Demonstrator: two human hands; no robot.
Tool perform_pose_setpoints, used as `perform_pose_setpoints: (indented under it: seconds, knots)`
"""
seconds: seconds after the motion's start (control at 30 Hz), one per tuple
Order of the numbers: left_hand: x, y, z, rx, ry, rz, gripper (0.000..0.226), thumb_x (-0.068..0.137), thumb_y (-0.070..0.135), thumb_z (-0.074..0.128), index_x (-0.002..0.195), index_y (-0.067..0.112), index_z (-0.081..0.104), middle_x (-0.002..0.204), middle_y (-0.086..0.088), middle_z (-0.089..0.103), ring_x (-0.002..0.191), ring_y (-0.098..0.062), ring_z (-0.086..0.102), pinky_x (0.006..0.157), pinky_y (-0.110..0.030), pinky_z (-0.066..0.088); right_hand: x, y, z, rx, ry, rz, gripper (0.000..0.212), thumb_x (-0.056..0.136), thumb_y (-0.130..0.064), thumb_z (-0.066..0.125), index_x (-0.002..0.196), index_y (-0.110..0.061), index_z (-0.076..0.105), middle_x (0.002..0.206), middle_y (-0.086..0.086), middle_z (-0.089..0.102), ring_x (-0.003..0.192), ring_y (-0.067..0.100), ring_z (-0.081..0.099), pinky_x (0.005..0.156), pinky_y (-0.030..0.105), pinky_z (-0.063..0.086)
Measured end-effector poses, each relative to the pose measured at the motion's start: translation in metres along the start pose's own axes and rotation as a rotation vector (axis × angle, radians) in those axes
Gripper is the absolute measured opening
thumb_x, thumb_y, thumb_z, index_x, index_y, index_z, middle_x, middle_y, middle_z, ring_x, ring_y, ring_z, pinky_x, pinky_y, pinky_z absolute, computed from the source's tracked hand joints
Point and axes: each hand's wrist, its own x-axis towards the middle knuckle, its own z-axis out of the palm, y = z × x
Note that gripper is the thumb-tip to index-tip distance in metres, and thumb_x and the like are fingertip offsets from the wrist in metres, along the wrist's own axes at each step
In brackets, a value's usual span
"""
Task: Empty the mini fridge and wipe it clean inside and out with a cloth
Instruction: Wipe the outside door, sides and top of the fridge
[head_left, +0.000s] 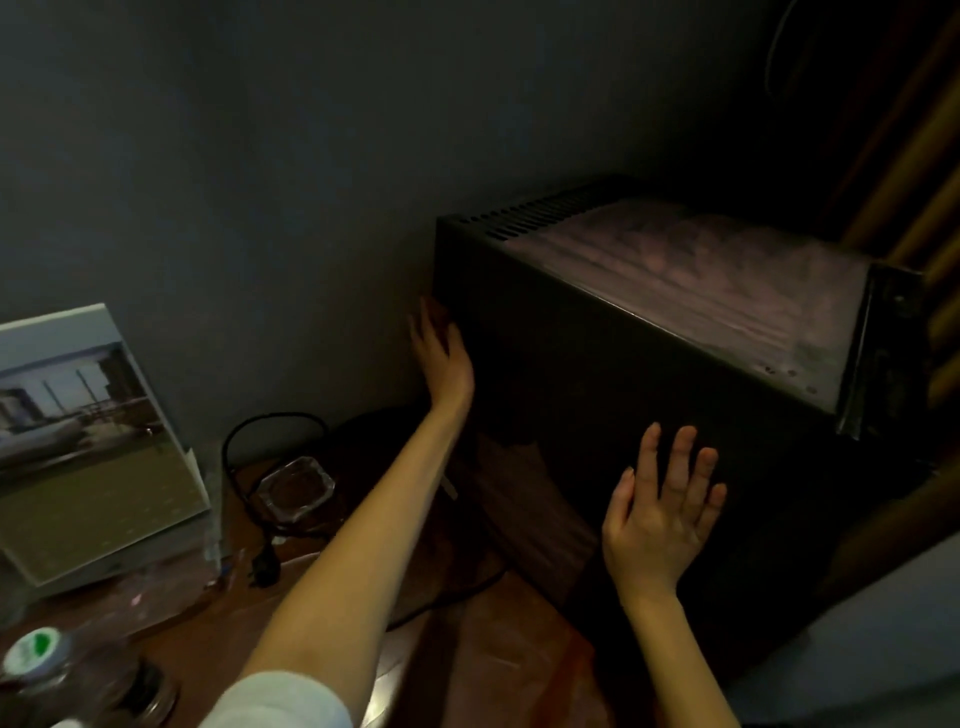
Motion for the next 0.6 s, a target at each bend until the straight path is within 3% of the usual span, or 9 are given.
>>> perform_pose_setpoints:
  seconds: [0.1,0.27,0.33,0.47,0.53,0.6]
  knots:
    - [-0.002,-0.01,0.001,-0.039,0.018,-0.028,0.052,0.104,0.018,0.035,0.152,0.007,0.017,0.159,-0.014,0.014,0.146,-0.023,0.016,0.113,-0.019,0.008,0.002,-0.001,-0.001,0.005,-0.012,0.009,0.06,0.101,-0.024,0.035,0.155,-0.02,0.008,0.162,0.002,-0.008,0.149,0.018,-0.008,0.12,0.036,-0.007]
    - [-0.079,-0.072,0.01,0.077,-0.026,-0.439,0.057,0.105,0.029,0.033,0.153,0.011,0.009,0.161,-0.01,0.005,0.149,-0.023,0.007,0.118,-0.028,0.0,0.0,0.0,-0.002,-0.005,-0.022,0.005,0.064,0.099,-0.023,0.037,0.155,-0.021,0.007,0.162,0.002,-0.007,0.149,0.019,-0.007,0.12,0.036,-0.006]
    - [-0.134,-0.082,0.02,0.11,-0.077,-0.336,0.056,0.103,0.018,0.038,0.149,0.014,0.005,0.16,-0.011,0.002,0.149,-0.023,0.001,0.112,-0.014,-0.007,0.0,0.0,-0.003,0.003,-0.026,0.007,0.067,0.096,-0.023,0.04,0.155,-0.021,0.007,0.163,0.001,-0.006,0.149,0.019,-0.006,0.121,0.036,-0.004]
    - [-0.199,-0.05,0.038,0.029,-0.199,-0.005,0.059,0.102,0.018,0.04,0.138,0.04,-0.002,0.157,0.008,-0.012,0.146,-0.01,-0.01,0.115,-0.012,0.0,0.001,0.0,-0.007,0.03,-0.063,-0.006,0.072,0.093,-0.022,0.04,0.155,-0.022,0.003,0.162,0.001,-0.008,0.149,0.018,-0.007,0.12,0.037,-0.005]
    - [-0.179,-0.03,0.036,0.038,-0.225,0.173,0.06,0.101,0.026,0.043,0.144,0.034,0.003,0.157,0.006,-0.011,0.146,-0.011,-0.013,0.111,-0.005,-0.004,0.001,0.0,-0.008,0.045,-0.08,-0.008,0.075,0.091,-0.021,0.039,0.155,-0.023,0.002,0.162,-0.001,-0.009,0.149,0.017,-0.007,0.12,0.036,-0.005]
    - [-0.142,-0.013,0.032,0.063,-0.224,0.35,0.06,0.097,0.034,0.038,0.148,0.026,0.01,0.161,-0.004,-0.007,0.147,-0.016,-0.011,0.114,-0.009,-0.003,0.0,0.001,-0.008,0.044,-0.082,-0.01,0.077,0.089,-0.019,0.041,0.155,-0.024,0.002,0.162,-0.002,-0.009,0.149,0.017,-0.007,0.121,0.035,-0.005]
